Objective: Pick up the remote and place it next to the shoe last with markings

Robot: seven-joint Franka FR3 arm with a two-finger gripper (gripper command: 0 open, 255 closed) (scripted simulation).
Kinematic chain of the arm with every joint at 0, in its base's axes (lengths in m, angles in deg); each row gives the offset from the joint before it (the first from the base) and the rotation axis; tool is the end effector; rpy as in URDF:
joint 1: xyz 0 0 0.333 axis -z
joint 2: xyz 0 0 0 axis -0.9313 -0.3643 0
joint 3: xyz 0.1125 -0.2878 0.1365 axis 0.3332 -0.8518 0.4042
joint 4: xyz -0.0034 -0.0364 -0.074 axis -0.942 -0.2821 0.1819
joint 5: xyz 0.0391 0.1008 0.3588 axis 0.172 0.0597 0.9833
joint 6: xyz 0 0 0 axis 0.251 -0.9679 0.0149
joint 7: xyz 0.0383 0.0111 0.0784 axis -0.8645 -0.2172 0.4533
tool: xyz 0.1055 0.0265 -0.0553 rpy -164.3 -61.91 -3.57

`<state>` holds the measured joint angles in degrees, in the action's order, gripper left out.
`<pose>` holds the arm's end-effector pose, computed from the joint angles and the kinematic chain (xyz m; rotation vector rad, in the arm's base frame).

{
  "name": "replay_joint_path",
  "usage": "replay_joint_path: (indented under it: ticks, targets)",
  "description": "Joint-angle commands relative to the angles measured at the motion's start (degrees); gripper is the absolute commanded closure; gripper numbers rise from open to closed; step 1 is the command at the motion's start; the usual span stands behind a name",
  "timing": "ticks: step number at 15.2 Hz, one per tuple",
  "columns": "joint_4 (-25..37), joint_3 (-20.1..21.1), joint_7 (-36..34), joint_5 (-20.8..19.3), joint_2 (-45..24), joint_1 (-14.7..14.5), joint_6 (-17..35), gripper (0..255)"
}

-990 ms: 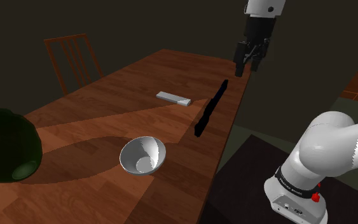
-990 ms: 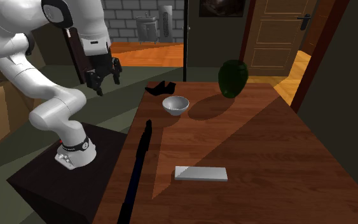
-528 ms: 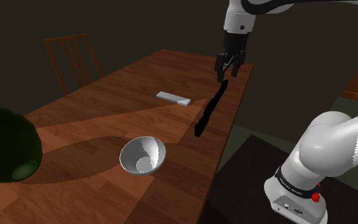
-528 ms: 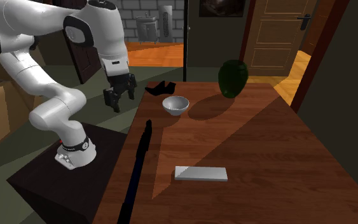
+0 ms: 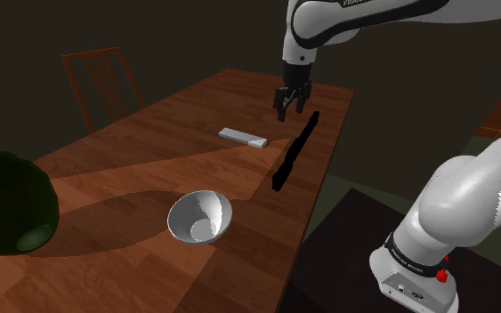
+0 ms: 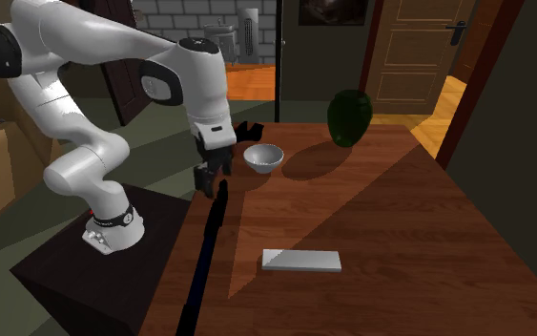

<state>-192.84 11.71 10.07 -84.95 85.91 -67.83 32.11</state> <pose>0.4225 0.0005 0.5275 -3.0956 0.0127 0.0343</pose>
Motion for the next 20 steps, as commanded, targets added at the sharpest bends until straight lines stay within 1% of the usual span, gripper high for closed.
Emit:
replay_joint_path:
  ticks: [1,6,11,16,20]
  targets:
    - [1.16,0.00,0.71,-0.13,-3.31,-0.12,2.32,0]
    - [6.95,-0.24,2.81,-0.50,-13.84,-0.13,7.27,0]
    - [14.68,-0.28,4.68,-0.82,-24.64,-0.10,10.56,0]
    - [24.52,-0.19,6.29,-1.19,-35.75,-0.08,12.07,0]
    - [34.24,-0.04,7.42,-1.57,-45.06,-0.10,11.87,0]
